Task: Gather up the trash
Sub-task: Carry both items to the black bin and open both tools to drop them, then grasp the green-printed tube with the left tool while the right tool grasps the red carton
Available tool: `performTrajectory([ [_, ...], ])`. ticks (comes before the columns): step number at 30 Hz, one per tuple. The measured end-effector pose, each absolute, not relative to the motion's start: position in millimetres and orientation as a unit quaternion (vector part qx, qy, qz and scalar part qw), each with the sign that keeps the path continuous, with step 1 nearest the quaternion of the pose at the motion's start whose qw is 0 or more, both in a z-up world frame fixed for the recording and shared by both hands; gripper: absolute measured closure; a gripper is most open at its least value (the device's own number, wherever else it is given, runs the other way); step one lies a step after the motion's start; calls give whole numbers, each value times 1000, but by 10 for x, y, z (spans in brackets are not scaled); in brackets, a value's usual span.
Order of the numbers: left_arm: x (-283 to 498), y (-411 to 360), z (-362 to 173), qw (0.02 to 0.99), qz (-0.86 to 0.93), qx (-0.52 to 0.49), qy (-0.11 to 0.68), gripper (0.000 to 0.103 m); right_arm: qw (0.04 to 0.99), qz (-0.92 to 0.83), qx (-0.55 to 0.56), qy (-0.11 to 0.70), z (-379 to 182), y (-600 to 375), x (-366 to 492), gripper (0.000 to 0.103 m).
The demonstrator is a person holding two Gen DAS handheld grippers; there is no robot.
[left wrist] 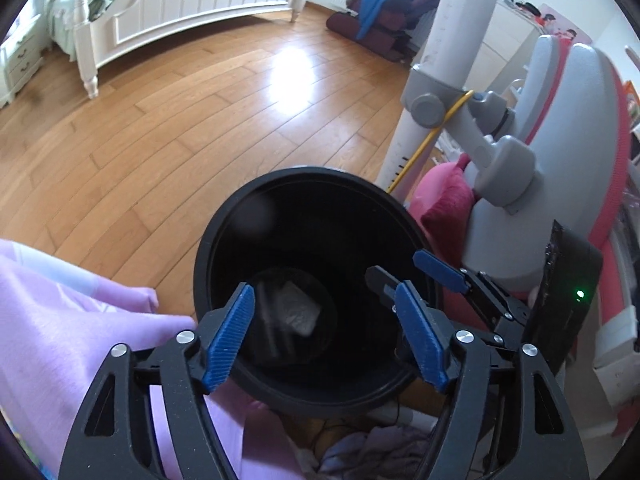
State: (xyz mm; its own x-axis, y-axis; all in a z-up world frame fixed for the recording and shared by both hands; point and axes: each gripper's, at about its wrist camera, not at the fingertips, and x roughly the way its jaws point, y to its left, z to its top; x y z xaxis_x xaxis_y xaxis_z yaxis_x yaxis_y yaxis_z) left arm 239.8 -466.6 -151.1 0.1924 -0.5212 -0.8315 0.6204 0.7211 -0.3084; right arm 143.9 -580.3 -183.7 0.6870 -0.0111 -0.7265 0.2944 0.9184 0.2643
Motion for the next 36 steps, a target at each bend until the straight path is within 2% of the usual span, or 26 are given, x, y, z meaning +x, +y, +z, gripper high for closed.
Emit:
performTrajectory([
  [2,2303,-4531,-1346,777,-378,41,502,29,904,-74,188,377,-1736,-5735,1388,38],
  [5,2161,-4245,-1076,794,-378,23,476,20,911,-48,189,364,-1552,-5572,1418,36],
  [10,1992,-3477,-692,825,-354,-13,441,20,922,23,154,354,-1210,-4980,1559,35],
  [15,1917,-2382,-415,869,-279,-16,408,20,921,103,112,359,-936,-4266,1774,35],
  [20,1887,-1147,-284,904,-186,-18,385,20,909,191,25,369,-663,-3435,2019,35],
  [25,1885,-95,-368,914,-118,-9,387,20,882,277,-98,368,-456,-2495,2251,36],
  [30,2065,392,-614,897,-120,35,425,28,839,332,-207,378,-506,-1770,2593,36],
  [36,2429,530,-878,874,-153,63,457,47,774,378,-296,412,-858,-1288,2973,36],
])
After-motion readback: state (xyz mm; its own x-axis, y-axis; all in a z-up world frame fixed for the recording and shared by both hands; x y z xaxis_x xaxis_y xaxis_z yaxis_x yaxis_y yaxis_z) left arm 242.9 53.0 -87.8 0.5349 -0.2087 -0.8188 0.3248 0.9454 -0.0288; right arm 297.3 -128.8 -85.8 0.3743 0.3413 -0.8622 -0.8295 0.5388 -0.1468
